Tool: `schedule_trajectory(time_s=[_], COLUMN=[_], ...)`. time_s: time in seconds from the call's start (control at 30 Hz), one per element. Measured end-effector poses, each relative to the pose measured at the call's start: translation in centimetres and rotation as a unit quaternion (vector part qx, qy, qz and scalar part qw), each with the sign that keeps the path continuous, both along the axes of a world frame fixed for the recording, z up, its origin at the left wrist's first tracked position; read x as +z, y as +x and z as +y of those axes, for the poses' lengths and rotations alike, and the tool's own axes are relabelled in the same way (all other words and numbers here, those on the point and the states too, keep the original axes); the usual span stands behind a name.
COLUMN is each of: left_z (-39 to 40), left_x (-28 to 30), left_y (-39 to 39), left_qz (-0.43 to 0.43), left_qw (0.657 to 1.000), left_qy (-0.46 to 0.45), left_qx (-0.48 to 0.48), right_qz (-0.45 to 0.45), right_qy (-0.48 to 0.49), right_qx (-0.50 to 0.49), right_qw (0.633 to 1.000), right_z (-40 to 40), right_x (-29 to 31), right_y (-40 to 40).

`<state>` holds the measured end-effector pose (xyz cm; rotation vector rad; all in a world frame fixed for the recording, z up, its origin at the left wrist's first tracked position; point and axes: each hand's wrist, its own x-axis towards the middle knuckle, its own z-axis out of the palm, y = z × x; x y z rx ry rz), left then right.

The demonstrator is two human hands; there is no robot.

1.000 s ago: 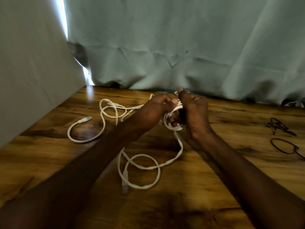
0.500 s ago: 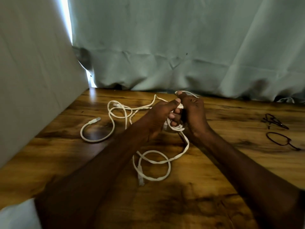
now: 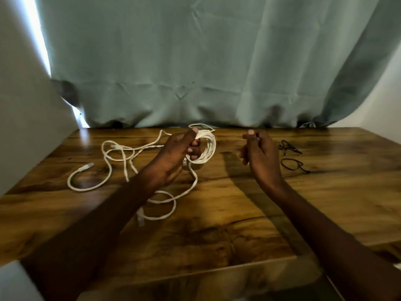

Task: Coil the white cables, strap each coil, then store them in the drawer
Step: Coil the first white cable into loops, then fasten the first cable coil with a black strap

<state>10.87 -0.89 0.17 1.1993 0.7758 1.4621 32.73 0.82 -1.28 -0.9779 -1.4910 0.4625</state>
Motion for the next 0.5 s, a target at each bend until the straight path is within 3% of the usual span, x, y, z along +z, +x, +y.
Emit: schedule_trajectory(time_s=[0.1, 0.3, 0.5], left_z=[-0.3, 2.4, 5.8], left_x=[-0.3, -0.7, -2.8], left_y=[3.5, 12.3, 17.3], left_qz=[0.031, 0.062, 0.072], left_qw=[0.999, 0.997, 0.993], left_qy=[0.005, -0.039, -0.053], left_qx=[-0.02, 0.038, 0.073], right_qz=[-0.021, 0.194, 0.257], right_qy=[-0.041, -0.061, -0.07], right_qx=[-0.012, -0.134, -0.165], right_qw=[0.999, 0.97, 0.95], right_z=[-0.5, 0.4, 1.8], right_x=[-2.5, -3.4, -4.1], right_y=[2.5, 4.5, 5.4])
